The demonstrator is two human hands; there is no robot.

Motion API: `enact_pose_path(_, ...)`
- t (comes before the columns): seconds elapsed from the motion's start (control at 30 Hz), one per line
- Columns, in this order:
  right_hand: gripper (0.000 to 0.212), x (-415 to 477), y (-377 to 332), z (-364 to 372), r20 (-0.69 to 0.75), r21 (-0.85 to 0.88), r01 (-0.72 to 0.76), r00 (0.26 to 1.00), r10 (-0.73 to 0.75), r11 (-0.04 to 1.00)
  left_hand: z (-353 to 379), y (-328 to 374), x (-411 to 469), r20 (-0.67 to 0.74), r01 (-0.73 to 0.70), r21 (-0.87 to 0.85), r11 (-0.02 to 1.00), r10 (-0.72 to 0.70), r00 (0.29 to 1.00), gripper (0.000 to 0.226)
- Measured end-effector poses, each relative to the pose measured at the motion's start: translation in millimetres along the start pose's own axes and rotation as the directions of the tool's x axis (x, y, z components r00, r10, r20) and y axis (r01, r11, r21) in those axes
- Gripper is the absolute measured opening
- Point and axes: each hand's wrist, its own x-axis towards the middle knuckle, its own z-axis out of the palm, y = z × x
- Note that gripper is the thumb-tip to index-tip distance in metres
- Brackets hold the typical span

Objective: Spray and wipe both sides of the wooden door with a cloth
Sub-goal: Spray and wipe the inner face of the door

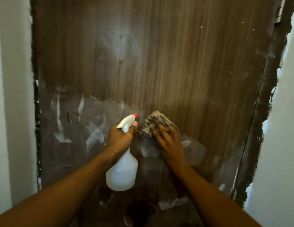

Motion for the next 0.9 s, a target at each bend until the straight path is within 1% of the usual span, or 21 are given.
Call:
enact_pose_path(0.03,0.052,-12.4,10.0,-2.2,0.021,-0.021,0.010,1.000,-0.009,1.000,-6.3,-3.2,-0.5,-0.009,0.005,0.000,1.000,-0.005,1.000,0.048)
enact_pose_path(0.07,0.054,-13.8,16.5,-6.6,0.018,-0.018,-0.037,0.999,0.037,0.999,-12.5,-6.1,0.1,-0.015,0.014,0.011,1.000,-0.013,1.000,0.049)
enact_pose_path(0.1,0.058,-4.9,16.3,-11.6,-0.017,-0.003,-0.141,0.990,0.141,0.990,-18.1,-8.5,2.2,-0.024,0.023,0.027,0.999,-0.022,0.999,0.051)
enact_pose_path(0.13,0.061,14.7,8.8,-16.1,-0.075,0.025,-0.296,0.952,0.297,0.955,-24.6,-9.3,5.0,-0.034,0.038,0.042,0.998,-0.036,0.999,0.053)
enact_pose_path(0.17,0.062,41.0,-6.5,-20.0,-0.129,0.066,-0.438,0.887,0.443,0.896,-33.6,-11.7,8.1,-0.050,0.048,0.050,0.998,-0.045,0.998,0.054)
enact_pose_path(0.2,0.060,67.5,-24.5,-21.0,-0.165,0.088,-0.520,0.833,0.527,0.850,-41.5,-12.8,10.9,-0.058,0.050,0.050,0.998,-0.047,0.997,0.056)
enact_pose_path(0.23,0.055,88.6,-39.8,-18.6,-0.192,0.084,-0.539,0.817,0.544,0.838,-48.0,-12.8,14.0,-0.062,0.041,0.044,0.998,-0.038,0.997,0.056)
enact_pose_path(0.27,0.051,102.6,-52.6,-12.1,-0.217,0.085,-0.492,0.840,0.498,0.866,-54.1,-11.6,16.7,-0.064,0.032,0.037,0.999,-0.030,0.998,0.055)
enact_pose_path(0.3,0.049,105.0,-64.9,-1.2,-0.234,0.083,-0.387,0.888,0.395,0.918,-60.6,-12.3,19.5,-0.064,0.017,0.035,0.999,-0.015,0.998,0.053)
enact_pose_path(0.37,0.049,81.3,-84.5,18.6,-0.203,0.060,-0.110,0.972,0.120,0.992,-75.5,-11.7,21.8,-0.064,-0.015,0.044,0.999,0.018,0.998,0.052)
enact_pose_path(0.4,0.051,61.6,-91.7,22.7,-0.145,0.031,0.004,0.989,0.000,0.999,-83.6,-12.4,22.9,-0.063,-0.023,0.054,0.998,0.026,0.998,0.055)
enact_pose_path(0.43,0.053,42.9,-92.8,23.7,-0.076,0.007,0.086,0.994,-0.085,0.996,-91.6,-13.8,24.2,-0.059,-0.024,0.060,0.998,0.028,0.998,0.058)
enact_pose_path(0.47,0.054,26.8,-87.7,24.0,-0.017,-0.007,0.143,0.990,-0.143,0.990,-99.5,-14.4,25.0,-0.052,-0.020,0.067,0.998,0.024,0.998,0.058)
enact_pose_path(0.5,0.054,14.5,-76.6,20.9,0.006,-0.018,0.173,0.985,-0.173,0.985,-105.5,-15.7,26.6,-0.048,-0.018,0.066,0.998,0.021,0.999,0.057)
enact_pose_path(0.53,0.054,9.8,-66.7,17.4,0.012,-0.016,0.176,0.984,-0.176,0.984,-114.2,-17.2,28.6,-0.046,-0.007,0.069,0.998,0.011,0.999,0.056)
enact_pose_path(0.6,0.056,17.3,-47.6,7.4,0.008,0.008,0.088,0.996,-0.088,0.996,-126.5,-20.7,33.3,-0.059,0.004,0.072,0.997,0.000,0.998,0.054)
enact_pose_path(0.67,0.055,46.9,-53.2,2.1,-0.051,0.051,-0.076,0.996,0.078,0.996,-139.7,-23.2,37.6,-0.080,-0.003,0.085,0.996,0.010,0.997,0.052)
enact_pose_path(0.77,0.057,96.7,-99.3,-0.1,-0.147,0.073,-0.285,0.945,0.293,0.956,-155.0,-21.1,40.5,-0.125,-0.006,0.079,0.997,0.016,0.992,0.048)
enact_pose_path(0.8,0.056,108.1,-112.9,1.8,-0.149,0.089,-0.307,0.936,0.318,0.947,-159.8,-19.2,41.2,-0.138,-0.009,0.084,0.996,0.020,0.990,0.047)
enact_pose_path(0.83,0.055,114.4,-122.0,6.4,-0.144,0.099,-0.291,0.942,0.303,0.952,-164.7,-18.8,42.9,-0.146,-0.015,0.097,0.995,0.029,0.989,0.047)
enact_pose_path(0.9,0.052,109.6,-133.6,21.1,-0.103,0.095,-0.166,0.979,0.176,0.982,-175.2,-19.0,46.3,-0.153,-0.020,0.135,0.991,0.041,0.987,0.047)
